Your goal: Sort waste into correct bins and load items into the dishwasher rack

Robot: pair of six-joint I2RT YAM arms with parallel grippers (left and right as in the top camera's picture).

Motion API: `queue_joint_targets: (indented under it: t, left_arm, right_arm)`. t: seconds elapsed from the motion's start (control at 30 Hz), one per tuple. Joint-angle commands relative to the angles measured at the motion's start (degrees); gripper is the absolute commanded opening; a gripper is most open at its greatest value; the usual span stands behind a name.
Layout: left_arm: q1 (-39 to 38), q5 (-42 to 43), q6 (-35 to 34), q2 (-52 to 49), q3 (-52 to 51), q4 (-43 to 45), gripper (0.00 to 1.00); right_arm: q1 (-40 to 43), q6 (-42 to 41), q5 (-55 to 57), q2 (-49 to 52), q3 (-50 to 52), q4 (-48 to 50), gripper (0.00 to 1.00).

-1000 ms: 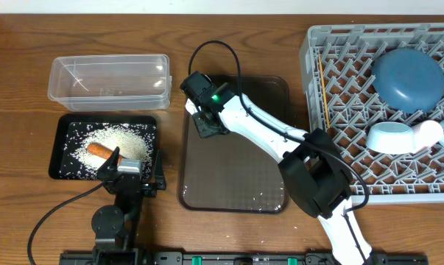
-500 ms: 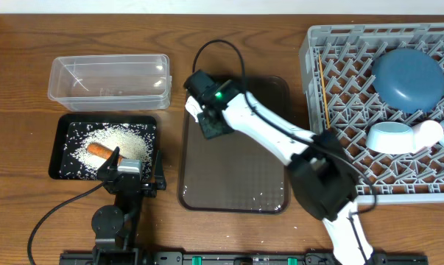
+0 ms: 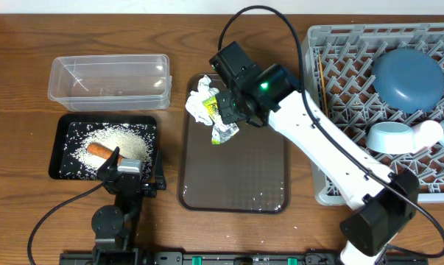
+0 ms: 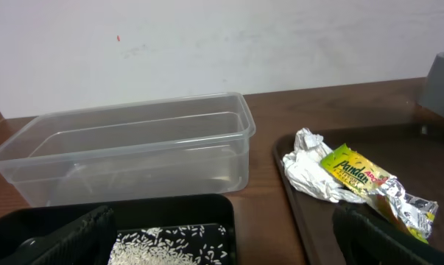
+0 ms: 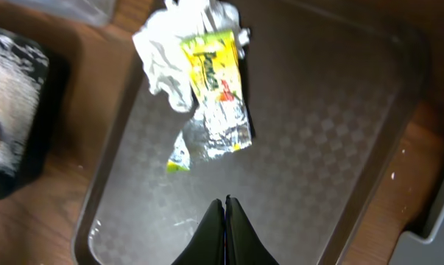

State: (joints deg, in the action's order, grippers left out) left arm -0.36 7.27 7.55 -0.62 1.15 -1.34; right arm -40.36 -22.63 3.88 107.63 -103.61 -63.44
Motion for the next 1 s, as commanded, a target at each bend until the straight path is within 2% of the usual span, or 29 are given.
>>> queue_joint_targets:
  t: [0.0,0.07,0.1,0.13,0.2,0.23,0.33,0.47,0.63,0.97]
  left_arm:
    - [0.28,0.61,0.55,0.39,-0.92,-2.01,0.96]
    - [0.28,0.61,0.55,0.39,-0.92,-2.01,0.96]
    - [0.28,0.61,0.55,0.39,-0.92,-1.99,0.96]
    - [0.28,0.61,0.55,0.39,-0.92,-2.01,0.96]
    - [0.28,0.61,0.55,0.39,-0.92,-2.01,0.96]
    - [0.28,0.61,0.55,0.39,-0.92,-2.01,0.96]
    - [0.28,0.61,0.55,0.39,-0.92,-1.99,0.96]
    - [0.28,0.61,0.55,0.39,-0.92,-2.01,0.96]
    - [0.28,0.61,0.55,0.39,-0.92,-2.01,0.96]
    - [0.28,0.61,0.55,0.39,-0.92,-2.01,0.96]
  right_arm:
    - [0.22,-1.46,0.44,1.22,2.12,-0.22,0.08]
    - [0.22,-2.4,0.44,1.22,3.06,-0.15,0.34]
    - [0.22,-3.19,0.52,1.22,3.52,-0.15,0.52]
    - [0.26,-3.78,0.68,1.22,3.69,-0.17,0.61]
    - [0.68,-4.13,1.16,1.22,4.02,0.31,0.87]
    - [1.05,-4.13,2.14,1.22,4.02,0.57,0.97]
    - [3.13,-3.43,5.55,1.09,3.37,-0.24,0.99]
    - [9.01,-0.46,5.86,0.52,-0.31,-5.97,0.99]
    - [21.03,-0.5,5.73,-1.11,-4.92,-11.61,0.99]
    - [41.53,-0.42,7.45,-1.25,-3.5,-18.4,0.99]
